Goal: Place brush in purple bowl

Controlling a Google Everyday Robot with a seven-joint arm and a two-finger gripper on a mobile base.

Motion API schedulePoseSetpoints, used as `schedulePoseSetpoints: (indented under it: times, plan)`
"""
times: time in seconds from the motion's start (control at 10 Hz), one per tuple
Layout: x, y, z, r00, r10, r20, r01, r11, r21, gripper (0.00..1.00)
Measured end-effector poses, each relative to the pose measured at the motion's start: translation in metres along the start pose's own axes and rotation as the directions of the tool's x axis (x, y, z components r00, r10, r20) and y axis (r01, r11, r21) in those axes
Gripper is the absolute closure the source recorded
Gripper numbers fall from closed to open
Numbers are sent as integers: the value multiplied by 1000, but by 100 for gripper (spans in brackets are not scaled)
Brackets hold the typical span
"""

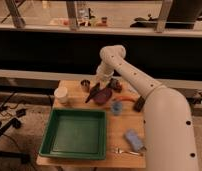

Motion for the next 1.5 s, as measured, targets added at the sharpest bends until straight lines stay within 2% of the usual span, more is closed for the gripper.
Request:
schedulePoseSetpoints:
  times: [0.3,0.6,1.0,1.5]
  plan:
    - [-11,-2,4,1000,2,25,-1,999,-32,84]
    - [-10,-2,6,998,54,44,-51,997,-55,84]
    - [-1,0,15,991,124,45,-119,988,-96,84]
    - [-1,1,29,989,131,62,-122,984,-129,84]
